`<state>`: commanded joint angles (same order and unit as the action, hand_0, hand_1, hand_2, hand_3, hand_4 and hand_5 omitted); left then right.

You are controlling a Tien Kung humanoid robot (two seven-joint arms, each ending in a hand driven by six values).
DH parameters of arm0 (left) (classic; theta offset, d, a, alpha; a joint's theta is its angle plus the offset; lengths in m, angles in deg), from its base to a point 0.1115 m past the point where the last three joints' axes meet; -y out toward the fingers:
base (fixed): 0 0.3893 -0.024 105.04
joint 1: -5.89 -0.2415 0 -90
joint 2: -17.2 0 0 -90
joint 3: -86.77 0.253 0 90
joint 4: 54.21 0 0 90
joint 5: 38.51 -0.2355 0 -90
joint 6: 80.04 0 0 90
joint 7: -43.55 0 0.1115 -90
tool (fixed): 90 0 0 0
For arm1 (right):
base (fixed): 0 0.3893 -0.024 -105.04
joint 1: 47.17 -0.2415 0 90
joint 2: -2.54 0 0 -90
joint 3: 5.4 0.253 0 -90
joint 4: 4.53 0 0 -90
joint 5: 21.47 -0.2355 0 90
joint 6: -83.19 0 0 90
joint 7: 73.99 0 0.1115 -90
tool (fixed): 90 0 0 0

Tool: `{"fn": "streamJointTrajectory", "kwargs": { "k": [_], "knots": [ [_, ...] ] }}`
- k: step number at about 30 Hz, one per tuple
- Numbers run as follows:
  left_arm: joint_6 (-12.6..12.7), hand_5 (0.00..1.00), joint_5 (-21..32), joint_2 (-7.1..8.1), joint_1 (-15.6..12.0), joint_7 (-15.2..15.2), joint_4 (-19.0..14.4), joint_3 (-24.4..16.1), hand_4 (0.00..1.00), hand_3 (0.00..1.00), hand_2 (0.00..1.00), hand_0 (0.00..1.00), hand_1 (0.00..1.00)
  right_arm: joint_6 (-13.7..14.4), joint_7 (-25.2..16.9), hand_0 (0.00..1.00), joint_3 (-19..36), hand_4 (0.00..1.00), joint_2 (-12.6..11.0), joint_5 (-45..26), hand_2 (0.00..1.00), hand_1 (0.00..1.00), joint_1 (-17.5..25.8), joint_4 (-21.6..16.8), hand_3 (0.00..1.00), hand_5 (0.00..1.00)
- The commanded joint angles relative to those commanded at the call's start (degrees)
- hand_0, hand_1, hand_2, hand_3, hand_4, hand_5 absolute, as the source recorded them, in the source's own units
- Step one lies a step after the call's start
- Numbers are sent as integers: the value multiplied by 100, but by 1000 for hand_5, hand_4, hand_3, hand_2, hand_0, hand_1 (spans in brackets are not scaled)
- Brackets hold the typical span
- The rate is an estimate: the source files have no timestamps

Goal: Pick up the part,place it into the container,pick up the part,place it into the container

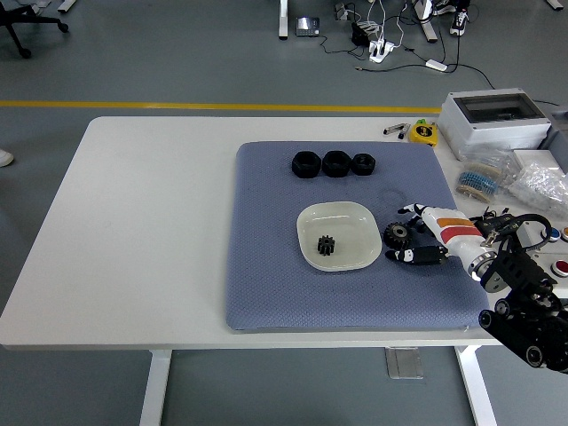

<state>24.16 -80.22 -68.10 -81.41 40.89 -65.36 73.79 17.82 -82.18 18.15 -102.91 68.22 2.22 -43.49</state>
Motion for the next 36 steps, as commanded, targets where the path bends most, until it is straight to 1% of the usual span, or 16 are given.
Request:
{"fn": "streamJointTrajectory", "kwargs": {
  "k": [5,6,11,12,17,18,23,24,30,31,35,36],
  "knots": [
    [5,643,-18,-6,0,-3,1,-7,661,635,744,696,727,-2,-41,270,-78,916,27,-20,470,388,7,23,678,463],
    [6,643,-23,-8,0,-4,1,-9,660,635,744,696,725,-5,-44,200,-88,891,31,-24,433,308,7,32,531,475],
    [3,643,-32,-5,6,-6,0,-12,660,635,744,696,725,6,-64,200,-124,891,37,-28,433,308,10,50,531,475],
    [0,644,-44,-4,6,-9,0,-19,661,635,743,696,725,26,-73,171,-129,879,38,-39,392,255,11,48,492,507],
    [-6,644,-67,-1,3,-15,0,-33,661,635,743,696,725,158,-131,171,-132,879,35,-73,392,255,14,11,492,507],
    [-7,643,-70,0,2,-16,0,-35,660,635,743,696,724,189,-140,112,-128,835,32,-72,337,204,14,0,461,538],
    [-9,643,-85,2,1,-17,0,-42,660,635,743,696,724,351,-181,112,-91,835,16,-29,337,204,9,-83,461,538],
    [-10,644,-90,2,1,-17,1,-45,661,635,742,696,724,366,-185,91,-86,804,14,-20,298,161,7,-91,450,554],
    [-12,644,-106,4,3,-20,1,-52,661,635,742,696,724,394,-179,91,-35,804,-13,40,298,161,14,-121,450,554],
    [-11,644,-95,5,4,-17,1,-44,661,636,741,696,724,411,-180,71,-1,779,-29,63,276,134,20,-149,449,559],
    [-15,644,-100,9,5,-16,2,-44,661,636,741,696,724,474,-183,71,128,779,-75,143,276,134,31,-265,449,559],
    [-16,644,-98,11,5,-16,1,-43,662,636,741,696,724,493,-181,58,171,772,-91,174,260,120,32,-307,448,562]
  ]
}}
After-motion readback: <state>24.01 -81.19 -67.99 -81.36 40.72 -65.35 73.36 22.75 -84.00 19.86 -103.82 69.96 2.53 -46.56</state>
